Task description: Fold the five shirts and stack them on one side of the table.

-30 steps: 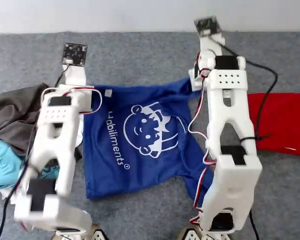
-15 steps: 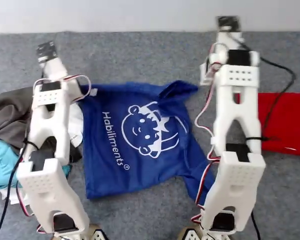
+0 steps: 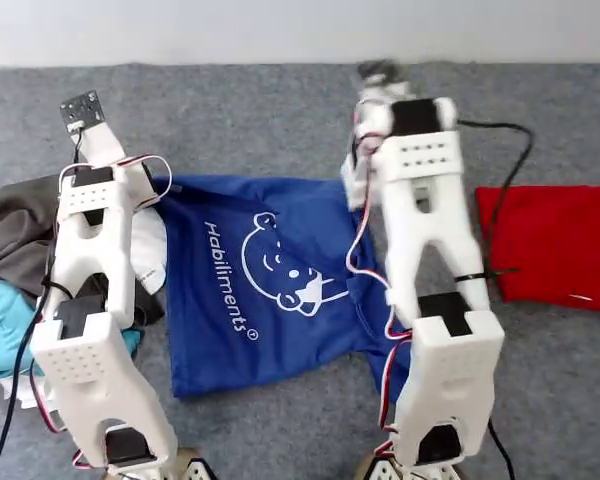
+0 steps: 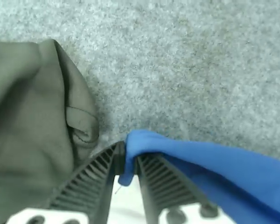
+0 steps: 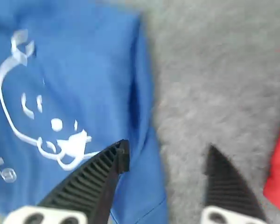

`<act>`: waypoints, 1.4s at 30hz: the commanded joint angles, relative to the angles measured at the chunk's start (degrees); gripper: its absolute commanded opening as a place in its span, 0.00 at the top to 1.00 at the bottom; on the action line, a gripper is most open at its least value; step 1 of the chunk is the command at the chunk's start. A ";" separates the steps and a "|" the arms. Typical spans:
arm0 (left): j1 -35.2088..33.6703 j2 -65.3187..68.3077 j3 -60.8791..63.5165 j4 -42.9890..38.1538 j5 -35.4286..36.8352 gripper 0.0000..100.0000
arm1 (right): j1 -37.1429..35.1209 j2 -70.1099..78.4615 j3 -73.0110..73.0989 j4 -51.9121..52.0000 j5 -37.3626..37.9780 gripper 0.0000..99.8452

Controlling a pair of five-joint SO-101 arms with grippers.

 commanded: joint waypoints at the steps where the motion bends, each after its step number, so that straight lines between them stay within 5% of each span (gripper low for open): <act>1: 0.44 -0.44 -2.24 0.62 -0.53 0.99 | -1.98 -3.47 8.88 2.59 7.47 0.62; 6: 0.35 -0.44 -2.15 0.62 -0.62 0.99 | -4.44 -9.27 27.34 1.89 12.04 0.62; 16: 0.35 -0.53 -2.07 1.14 -0.62 0.99 | -13.58 -11.12 45.45 -11.38 6.15 0.62; 19: 0.44 -0.70 -2.15 1.85 -0.70 0.99 | -12.70 -11.56 48.53 -12.00 6.42 0.74; 22: 0.44 -0.97 -2.07 2.64 -0.79 0.99 | -10.24 -12.62 50.11 -11.65 6.33 1.00; 26: 1.41 -1.67 -2.07 3.87 -4.75 0.99 | -7.69 -14.90 52.48 -6.02 6.51 0.90; 30: 2.46 -3.96 0.66 5.98 -5.54 0.99 | -7.25 -20.00 58.55 -1.45 6.95 0.99; 35: 2.11 -11.16 11.82 6.24 -8.97 0.99 | -5.93 -36.18 72.00 -0.84 14.77 0.99; 42: 4.48 -31.47 36.00 -1.85 -14.59 0.99 | 9.36 -58.42 74.73 2.68 31.03 0.99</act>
